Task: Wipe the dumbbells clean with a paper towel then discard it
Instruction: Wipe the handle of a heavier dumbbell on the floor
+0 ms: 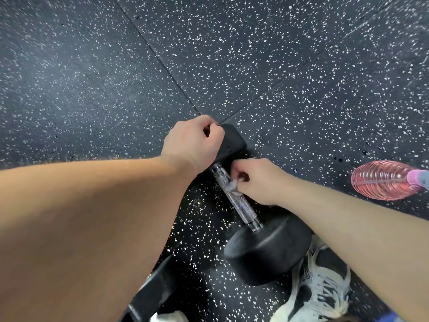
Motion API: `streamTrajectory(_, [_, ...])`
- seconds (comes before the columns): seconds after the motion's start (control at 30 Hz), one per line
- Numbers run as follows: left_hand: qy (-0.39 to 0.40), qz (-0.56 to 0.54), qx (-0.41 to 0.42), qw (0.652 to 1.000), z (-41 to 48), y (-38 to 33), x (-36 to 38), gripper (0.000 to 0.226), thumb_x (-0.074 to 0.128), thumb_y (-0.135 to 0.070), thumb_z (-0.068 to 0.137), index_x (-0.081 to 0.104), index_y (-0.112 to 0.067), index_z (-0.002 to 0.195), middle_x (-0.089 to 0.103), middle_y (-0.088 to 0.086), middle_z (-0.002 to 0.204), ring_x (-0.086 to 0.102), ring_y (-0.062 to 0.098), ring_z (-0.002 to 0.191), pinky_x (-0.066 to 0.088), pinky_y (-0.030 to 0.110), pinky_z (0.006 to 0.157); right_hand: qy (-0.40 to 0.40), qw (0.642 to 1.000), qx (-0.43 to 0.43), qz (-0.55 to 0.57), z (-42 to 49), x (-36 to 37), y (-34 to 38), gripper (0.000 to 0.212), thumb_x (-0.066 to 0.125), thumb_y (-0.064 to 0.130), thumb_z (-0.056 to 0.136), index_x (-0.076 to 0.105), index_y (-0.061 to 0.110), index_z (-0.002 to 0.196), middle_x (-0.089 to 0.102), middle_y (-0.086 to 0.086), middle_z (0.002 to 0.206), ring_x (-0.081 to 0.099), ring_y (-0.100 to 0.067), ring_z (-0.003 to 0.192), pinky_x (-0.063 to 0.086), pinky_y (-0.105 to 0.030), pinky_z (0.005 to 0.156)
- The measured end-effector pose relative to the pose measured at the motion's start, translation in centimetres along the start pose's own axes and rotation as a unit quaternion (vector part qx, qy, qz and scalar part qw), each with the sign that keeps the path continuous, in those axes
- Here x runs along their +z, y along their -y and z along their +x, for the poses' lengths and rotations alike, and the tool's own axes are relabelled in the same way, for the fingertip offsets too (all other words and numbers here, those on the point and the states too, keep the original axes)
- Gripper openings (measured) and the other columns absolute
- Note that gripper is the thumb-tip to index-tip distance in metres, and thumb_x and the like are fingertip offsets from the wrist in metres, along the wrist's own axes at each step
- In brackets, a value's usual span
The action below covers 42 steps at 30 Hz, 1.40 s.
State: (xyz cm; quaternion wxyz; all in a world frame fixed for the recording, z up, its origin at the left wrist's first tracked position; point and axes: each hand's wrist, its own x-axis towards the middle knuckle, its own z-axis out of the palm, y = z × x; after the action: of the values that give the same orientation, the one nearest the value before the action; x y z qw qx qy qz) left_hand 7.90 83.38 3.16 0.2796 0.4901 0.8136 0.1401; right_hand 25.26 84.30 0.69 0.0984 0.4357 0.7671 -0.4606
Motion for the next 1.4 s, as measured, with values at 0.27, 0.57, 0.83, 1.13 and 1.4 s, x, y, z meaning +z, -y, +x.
streamTrajectory(0.27, [0.003, -0.006, -0.007, 1.000, 0.0, 0.0, 0.0, 0.030, 0.039, -0.038, 0.089, 0.068, -0.033, 0.097, 0.060, -0.007, 0.068, 0.059, 0.025, 0.079, 0.046, 0.031, 0.068, 0.149, 0.987, 0.006, -0.061, -1.4, -0.7, -0.8, 0.011, 0.063, 0.029, 0.086, 0.055, 0.028, 0.078, 0.066, 0.003, 0.073, 0.048, -0.018, 0.060, 0.049, -0.035, 0.059])
streamTrajectory(0.57, [-0.003, 0.003, -0.006, 1.000, 0.1, 0.0, 0.1, 0.030, 0.038, -0.038, 0.088, 0.068, -0.032, 0.093, 0.061, -0.006, 0.070, 0.059, 0.026, 0.080, 0.047, 0.032, 0.068, 0.180, 0.963, 0.010, -0.202, -0.9, -2.3, 1.6, 0.012, 0.057, 0.020, 0.090, 0.059, 0.025, 0.080, 0.059, 0.008, 0.076, 0.058, -0.018, 0.073, 0.044, -0.027, 0.056])
streamTrajectory(0.83, [-0.008, 0.002, -0.005, 1.000, 0.0, -0.1, 0.2, 0.037, 0.034, -0.042, 0.083, 0.068, -0.033, 0.094, 0.063, -0.007, 0.072, 0.059, 0.025, 0.082, 0.049, 0.032, 0.070, -0.122, 0.991, -0.051, -0.019, -0.6, 1.8, 1.4, 0.012, 0.059, 0.017, 0.094, 0.071, 0.018, 0.092, 0.053, 0.002, 0.090, 0.057, -0.027, 0.092, 0.042, -0.034, 0.073])
streamTrajectory(1.13, [-0.004, 0.000, -0.005, 1.000, 0.2, -0.2, 0.2, 0.031, 0.036, -0.042, 0.084, 0.065, -0.035, 0.090, 0.061, -0.007, 0.070, 0.058, 0.026, 0.080, 0.041, 0.030, 0.066, -0.124, 0.988, -0.083, -0.026, 0.1, 1.6, 1.4, 0.012, 0.066, 0.020, 0.090, 0.074, 0.021, 0.099, 0.059, 0.002, 0.095, 0.059, -0.024, 0.093, 0.045, -0.033, 0.081])
streamTrajectory(1.4, [-0.009, 0.000, 0.000, 1.000, 0.2, 0.2, 0.2, 0.038, 0.032, -0.044, 0.081, 0.067, -0.035, 0.093, 0.062, -0.005, 0.071, 0.059, 0.027, 0.083, 0.046, 0.033, 0.070, -0.052, 0.991, -0.114, -0.040, 0.2, 1.9, 0.2, 0.011, 0.069, 0.026, 0.092, 0.076, 0.019, 0.090, 0.054, 0.005, 0.096, 0.057, -0.023, 0.095, 0.046, -0.035, 0.089])
